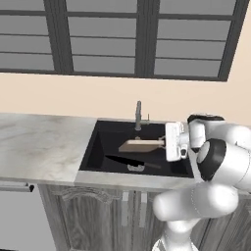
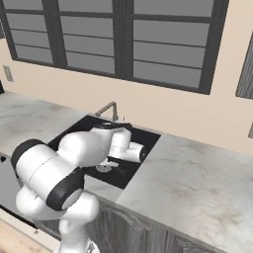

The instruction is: Move the cutting board and knife to the sink. Then move spray from the cabinet to the counter.

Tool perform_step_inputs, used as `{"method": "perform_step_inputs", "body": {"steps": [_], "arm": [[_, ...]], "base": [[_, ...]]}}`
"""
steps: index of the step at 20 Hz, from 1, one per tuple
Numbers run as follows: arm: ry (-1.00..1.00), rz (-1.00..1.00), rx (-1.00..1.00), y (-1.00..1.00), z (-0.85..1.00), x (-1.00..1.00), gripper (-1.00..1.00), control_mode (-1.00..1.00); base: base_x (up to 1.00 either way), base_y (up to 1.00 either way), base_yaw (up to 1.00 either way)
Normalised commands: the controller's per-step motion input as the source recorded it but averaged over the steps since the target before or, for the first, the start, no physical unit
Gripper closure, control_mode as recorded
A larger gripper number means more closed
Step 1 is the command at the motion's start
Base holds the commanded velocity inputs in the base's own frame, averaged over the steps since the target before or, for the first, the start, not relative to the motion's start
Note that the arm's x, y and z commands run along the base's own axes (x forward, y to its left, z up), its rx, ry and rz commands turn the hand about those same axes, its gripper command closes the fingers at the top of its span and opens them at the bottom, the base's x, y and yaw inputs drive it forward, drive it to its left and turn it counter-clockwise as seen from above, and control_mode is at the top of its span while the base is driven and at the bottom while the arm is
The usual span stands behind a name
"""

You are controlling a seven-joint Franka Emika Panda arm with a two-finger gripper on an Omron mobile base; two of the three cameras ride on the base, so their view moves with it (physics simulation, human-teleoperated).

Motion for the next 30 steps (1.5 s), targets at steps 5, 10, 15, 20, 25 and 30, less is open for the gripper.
{"method": "perform_step_inputs", "body": {"steps": [5, 10, 15, 20, 25, 30], "arm": [[0.03, 0.0, -0.01, 0.0, -0.47, 0.58, 1.0, -1.0], [0.04, 0.0, 0.0, 0.0, -0.43, 0.56, 1.0, -1.0], [0.03, 0.0, 0.0, 0.0, -0.42, 0.46, 1.0, -1.0], [0.01, 0.0, 0.0, 0.0, -0.41, 0.31, 1.0, -1.0], [0.0, 0.0, -0.01, 0.0, -0.41, 0.13, -1.0, -1.0], [-0.01, 0.0, 0.0, 0.0, -0.11, 0.0, -1.0, -1.0]], "base": [[0.0, 0.0, 0.0], [0.0, 0.0, 0.0], [0.0, 0.0, 0.0], [0.0, 0.0, 0.0], [0.0, 0.0, 0.0], [0.0, 0.0, 0.0]]}}
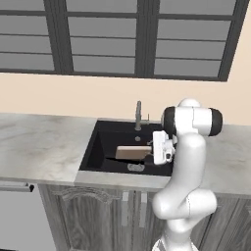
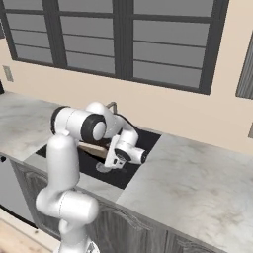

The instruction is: Move the cutting board and knife to the sink. Then move spray from the cabinet to the counter.

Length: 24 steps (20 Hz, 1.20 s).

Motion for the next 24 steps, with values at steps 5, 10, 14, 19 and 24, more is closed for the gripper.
{"method": "perform_step_inputs", "body": {"steps": [5, 10, 14, 19, 24], "arm": [[-0.04, 0.0, 0.02, -0.09, 0.07, -0.18, -1.0, -1.0], [0.0, 0.0, 0.09, -0.44, 0.69, -0.52, -1.0, -1.0], [0.0, 0.0, 0.06, -0.32, 0.99, -0.36, -1.0, -1.0], [0.0, 0.0, 0.02, -0.11, 1.0, -0.27, -1.0, -1.0], [0.02, 0.0, 0.0, -0.03, 0.87, -0.56, -1.0, -1.0]], "base": [[0.0, 0.0, 0.0], [0.0, 0.0, 0.0], [0.0, 0.0, 0.0], [0.0, 0.0, 0.0], [0.0, 0.0, 0.0]]}}
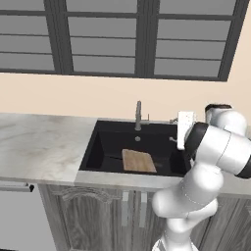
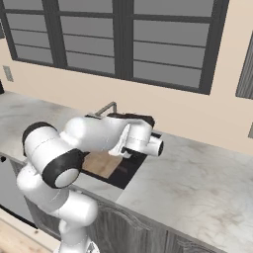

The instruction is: Move the cutting board and knife to the sink. Then move spray from the cabinet to the counter.

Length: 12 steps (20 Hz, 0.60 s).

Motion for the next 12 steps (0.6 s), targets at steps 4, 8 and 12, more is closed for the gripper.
{"method": "perform_step_inputs", "body": {"steps": [4, 8, 12], "arm": [[0.02, 0.0, 0.0, 0.04, 0.69, -0.67, -1.0, -1.0], [-0.01, 0.0, -0.05, 0.16, 0.61, -0.77, -1.0, -1.0], [-0.34, 0.0, -0.42, 0.44, 0.39, -0.34, -1.0, -1.0]], "base": [[0.0, 0.0, 0.0], [0.0, 0.0, 0.0], [0.0, 0.0, 0.0]]}}
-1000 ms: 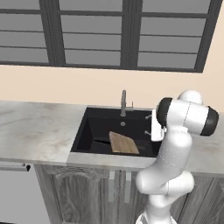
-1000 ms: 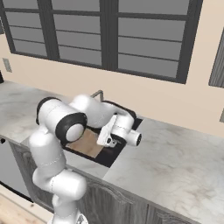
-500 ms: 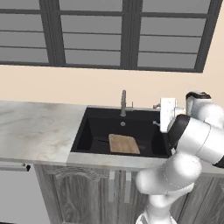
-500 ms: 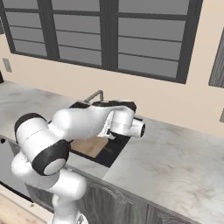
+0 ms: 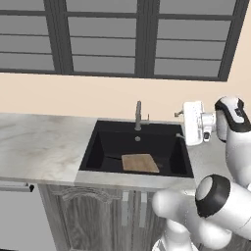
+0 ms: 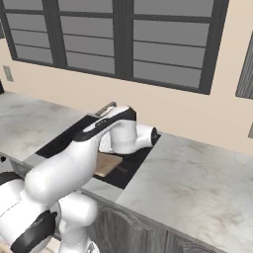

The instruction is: Move the cutting board and knife to the sink. Then move spray from the cabinet to the counter.

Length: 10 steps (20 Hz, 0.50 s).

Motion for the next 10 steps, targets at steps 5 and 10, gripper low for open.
{"method": "perform_step_inputs", "body": {"steps": [5, 10], "arm": [[-0.4, 0.01, -0.67, 0.34, 0.21, -0.14, -1.0, -1.0], [-0.34, 0.01, -0.7, 0.27, 0.18, -0.19, -1.0, -1.0]], "base": [[0.0, 0.0, 0.0], [0.0, 0.0, 0.0]]}}
